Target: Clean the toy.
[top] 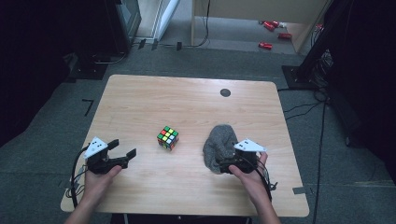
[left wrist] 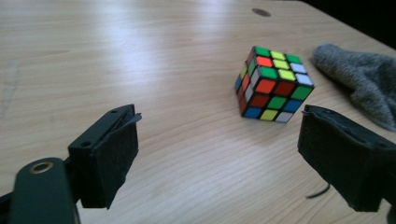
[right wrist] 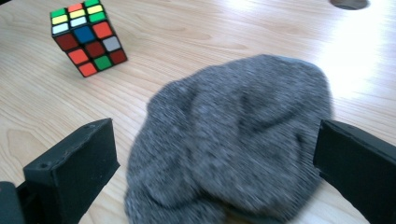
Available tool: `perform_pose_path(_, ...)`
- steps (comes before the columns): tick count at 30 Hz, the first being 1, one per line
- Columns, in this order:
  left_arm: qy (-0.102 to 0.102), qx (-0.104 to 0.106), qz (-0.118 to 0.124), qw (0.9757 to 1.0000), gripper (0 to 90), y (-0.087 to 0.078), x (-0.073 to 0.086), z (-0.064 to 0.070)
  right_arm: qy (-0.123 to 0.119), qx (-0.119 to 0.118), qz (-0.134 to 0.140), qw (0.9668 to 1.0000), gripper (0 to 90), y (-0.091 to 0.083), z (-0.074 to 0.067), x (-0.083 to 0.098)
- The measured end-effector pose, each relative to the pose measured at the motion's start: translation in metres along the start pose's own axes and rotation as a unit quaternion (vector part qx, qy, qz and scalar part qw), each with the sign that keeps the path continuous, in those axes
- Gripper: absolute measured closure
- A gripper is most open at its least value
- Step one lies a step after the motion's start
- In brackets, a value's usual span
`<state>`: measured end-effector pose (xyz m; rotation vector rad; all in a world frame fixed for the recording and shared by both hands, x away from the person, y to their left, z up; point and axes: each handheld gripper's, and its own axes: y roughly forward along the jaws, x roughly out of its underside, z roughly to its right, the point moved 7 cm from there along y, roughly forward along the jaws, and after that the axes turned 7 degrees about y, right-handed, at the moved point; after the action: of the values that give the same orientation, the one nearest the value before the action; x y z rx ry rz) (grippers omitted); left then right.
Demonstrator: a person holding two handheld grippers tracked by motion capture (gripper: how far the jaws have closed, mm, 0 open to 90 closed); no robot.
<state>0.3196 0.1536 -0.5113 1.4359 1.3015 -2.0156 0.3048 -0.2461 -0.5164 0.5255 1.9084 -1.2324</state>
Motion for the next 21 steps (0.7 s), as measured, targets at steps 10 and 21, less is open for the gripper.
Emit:
perform_pose_path(10,-0.018,-0.025,-0.013,0.9994,10.4,-0.021,0.014,-0.019,0.004,0.040,0.006,0.9992,0.0,-0.033,0.032,0.013)
perform_pose_path(21,-0.029,-0.058,-0.034,0.9973,10.4,-0.037,0.036,-0.036,0.030,0.076,0.005,0.9967,0.0,-0.064,0.070,0.032)
